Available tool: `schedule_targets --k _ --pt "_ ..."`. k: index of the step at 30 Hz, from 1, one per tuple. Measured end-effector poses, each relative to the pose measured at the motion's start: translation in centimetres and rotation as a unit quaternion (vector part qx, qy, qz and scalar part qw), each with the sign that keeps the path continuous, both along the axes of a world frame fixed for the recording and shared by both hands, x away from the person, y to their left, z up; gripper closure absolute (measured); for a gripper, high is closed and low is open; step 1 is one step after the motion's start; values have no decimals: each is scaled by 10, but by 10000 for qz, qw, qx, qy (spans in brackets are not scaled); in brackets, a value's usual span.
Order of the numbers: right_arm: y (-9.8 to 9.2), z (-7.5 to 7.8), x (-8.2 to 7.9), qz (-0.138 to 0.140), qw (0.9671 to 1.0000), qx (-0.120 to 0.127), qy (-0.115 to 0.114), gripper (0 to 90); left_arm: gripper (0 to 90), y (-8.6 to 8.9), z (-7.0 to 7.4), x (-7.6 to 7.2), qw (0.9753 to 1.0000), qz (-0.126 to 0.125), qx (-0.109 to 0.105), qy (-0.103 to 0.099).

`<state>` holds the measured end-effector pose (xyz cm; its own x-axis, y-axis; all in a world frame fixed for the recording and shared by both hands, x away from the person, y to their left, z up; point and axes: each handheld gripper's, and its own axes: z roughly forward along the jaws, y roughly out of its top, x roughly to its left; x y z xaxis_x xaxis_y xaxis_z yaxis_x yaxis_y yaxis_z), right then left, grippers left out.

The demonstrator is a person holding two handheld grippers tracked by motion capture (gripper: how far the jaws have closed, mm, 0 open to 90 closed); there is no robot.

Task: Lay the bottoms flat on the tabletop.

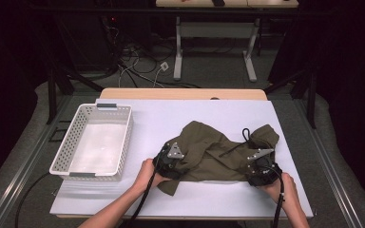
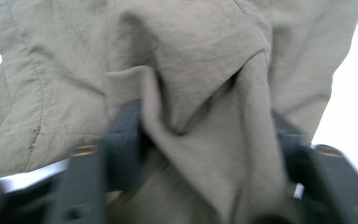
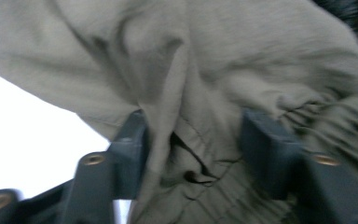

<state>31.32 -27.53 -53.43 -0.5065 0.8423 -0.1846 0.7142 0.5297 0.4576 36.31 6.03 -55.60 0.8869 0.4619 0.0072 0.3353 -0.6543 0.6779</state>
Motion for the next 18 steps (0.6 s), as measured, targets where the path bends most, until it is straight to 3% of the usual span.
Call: schedule_targets --k 3,6,12,18 --pt "-5 -3 2 36 9996 218 -151 619 691 3 -1 2 9997 -46 -187 157" --pt "-6 -5 5 15 9986 435 -289 737 814 2 0 0 9997 -86 -181 121" --pt "7 -5 7 94 9976 174 -664 833 849 8 2 -6 9994 -136 -304 103" --pt "20 -8 16 138 9961 133 -863 846 853 15 12 -30 9988 -426 -235 23"
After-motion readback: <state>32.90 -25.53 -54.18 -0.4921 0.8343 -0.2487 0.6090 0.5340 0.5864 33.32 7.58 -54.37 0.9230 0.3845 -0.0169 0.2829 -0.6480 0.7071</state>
